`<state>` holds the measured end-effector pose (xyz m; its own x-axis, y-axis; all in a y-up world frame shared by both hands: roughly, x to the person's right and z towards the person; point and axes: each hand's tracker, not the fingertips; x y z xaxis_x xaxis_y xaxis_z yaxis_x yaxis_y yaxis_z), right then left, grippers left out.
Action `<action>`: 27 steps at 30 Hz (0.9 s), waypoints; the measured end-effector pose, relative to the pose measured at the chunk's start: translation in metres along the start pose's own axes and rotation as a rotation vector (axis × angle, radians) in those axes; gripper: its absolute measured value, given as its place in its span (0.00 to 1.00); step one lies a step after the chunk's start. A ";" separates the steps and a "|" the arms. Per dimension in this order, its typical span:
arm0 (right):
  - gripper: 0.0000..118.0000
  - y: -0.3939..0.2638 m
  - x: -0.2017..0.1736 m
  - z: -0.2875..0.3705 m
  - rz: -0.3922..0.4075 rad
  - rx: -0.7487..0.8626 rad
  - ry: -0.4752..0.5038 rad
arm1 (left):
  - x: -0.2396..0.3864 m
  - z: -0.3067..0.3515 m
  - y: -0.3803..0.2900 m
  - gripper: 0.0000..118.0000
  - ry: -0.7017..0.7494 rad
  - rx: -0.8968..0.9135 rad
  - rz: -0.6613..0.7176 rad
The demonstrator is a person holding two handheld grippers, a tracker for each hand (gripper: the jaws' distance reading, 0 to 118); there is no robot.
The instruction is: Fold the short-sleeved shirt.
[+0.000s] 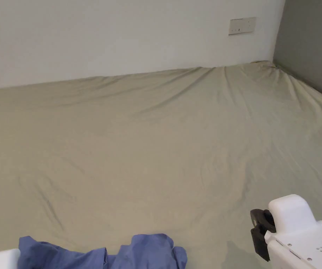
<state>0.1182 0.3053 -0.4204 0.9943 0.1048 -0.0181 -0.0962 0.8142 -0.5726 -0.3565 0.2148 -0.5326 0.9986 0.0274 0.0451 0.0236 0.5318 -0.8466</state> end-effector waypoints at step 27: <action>0.01 -0.016 0.021 0.005 -0.051 -0.009 -0.007 | 0.241 -0.075 -0.021 0.23 -0.218 -0.152 -0.050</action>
<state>0.1404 0.2969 -0.4074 0.9976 0.0669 0.0170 -0.0446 0.8135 -0.5799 -0.1125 0.1470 -0.5432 0.9626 0.1946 0.1882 0.0962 0.4040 -0.9097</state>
